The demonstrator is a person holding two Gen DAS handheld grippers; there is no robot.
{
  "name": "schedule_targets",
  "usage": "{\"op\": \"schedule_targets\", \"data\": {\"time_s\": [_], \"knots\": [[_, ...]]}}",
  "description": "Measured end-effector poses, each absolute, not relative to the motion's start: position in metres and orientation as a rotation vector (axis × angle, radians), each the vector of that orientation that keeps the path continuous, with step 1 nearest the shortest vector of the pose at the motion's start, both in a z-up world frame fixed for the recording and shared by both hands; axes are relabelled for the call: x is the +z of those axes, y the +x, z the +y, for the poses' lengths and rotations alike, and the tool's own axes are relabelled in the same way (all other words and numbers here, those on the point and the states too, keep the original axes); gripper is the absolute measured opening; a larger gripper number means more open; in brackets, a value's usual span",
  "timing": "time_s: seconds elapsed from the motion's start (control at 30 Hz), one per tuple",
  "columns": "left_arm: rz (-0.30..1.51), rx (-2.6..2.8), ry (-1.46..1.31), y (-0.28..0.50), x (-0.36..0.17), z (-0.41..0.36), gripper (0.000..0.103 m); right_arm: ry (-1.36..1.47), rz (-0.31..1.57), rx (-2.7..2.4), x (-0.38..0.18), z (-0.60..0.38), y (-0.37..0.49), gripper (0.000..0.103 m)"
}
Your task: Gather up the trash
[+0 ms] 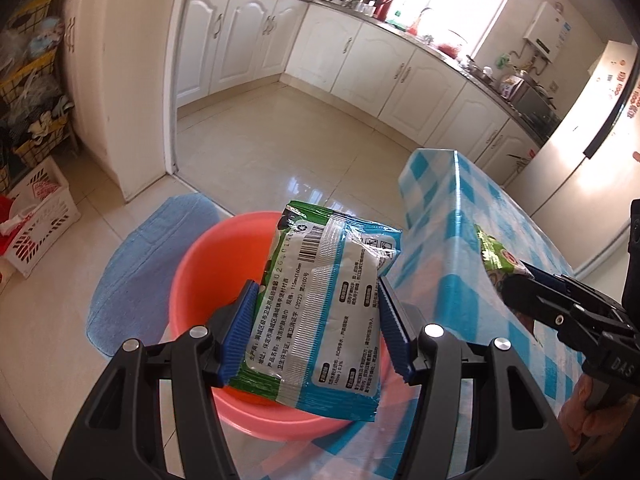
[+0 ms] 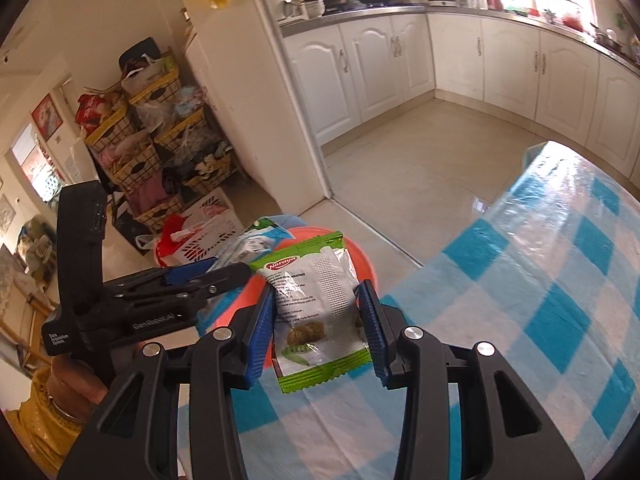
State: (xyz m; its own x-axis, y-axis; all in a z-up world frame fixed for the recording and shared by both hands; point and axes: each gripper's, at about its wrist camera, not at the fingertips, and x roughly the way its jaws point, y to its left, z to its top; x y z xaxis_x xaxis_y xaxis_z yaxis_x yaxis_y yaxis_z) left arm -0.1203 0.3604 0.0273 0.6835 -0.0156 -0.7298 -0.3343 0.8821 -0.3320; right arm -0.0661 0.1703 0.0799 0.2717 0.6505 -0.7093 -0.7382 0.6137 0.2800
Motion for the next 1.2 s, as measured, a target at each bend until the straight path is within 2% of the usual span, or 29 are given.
{"op": "schedule_targets", "data": {"time_s": [0.57,0.7,0.77,0.87,0.9,1.0,1.2], "knots": [[0.880,0.240,-0.485,-0.113,-0.004,0.378,0.059,-0.154,0.946,0.989,0.058,0.219,-0.067,0.046],[0.868,0.246,-0.477,-0.112,-0.004,0.380,0.061,-0.146,0.944,0.988,0.056,0.217,-0.066,0.054],[0.865,0.257,-0.456,-0.112,-0.002,0.378,0.070,-0.131,0.936,0.980,0.058,0.214,-0.065,0.063],[0.863,0.281,-0.422,-0.110,0.001,0.375,0.078,-0.108,0.924,0.956,0.063,0.210,-0.064,0.074],[0.863,0.286,-0.416,-0.109,0.003,0.375,0.080,-0.101,0.920,0.941,0.064,0.206,-0.064,0.080],[0.862,0.305,-0.385,-0.109,0.007,0.372,0.081,-0.077,0.901,0.899,0.071,0.191,-0.061,0.088],[0.825,0.338,-0.301,-0.111,0.028,0.358,0.085,-0.032,0.886,0.746,0.078,0.147,-0.055,0.088]]}}
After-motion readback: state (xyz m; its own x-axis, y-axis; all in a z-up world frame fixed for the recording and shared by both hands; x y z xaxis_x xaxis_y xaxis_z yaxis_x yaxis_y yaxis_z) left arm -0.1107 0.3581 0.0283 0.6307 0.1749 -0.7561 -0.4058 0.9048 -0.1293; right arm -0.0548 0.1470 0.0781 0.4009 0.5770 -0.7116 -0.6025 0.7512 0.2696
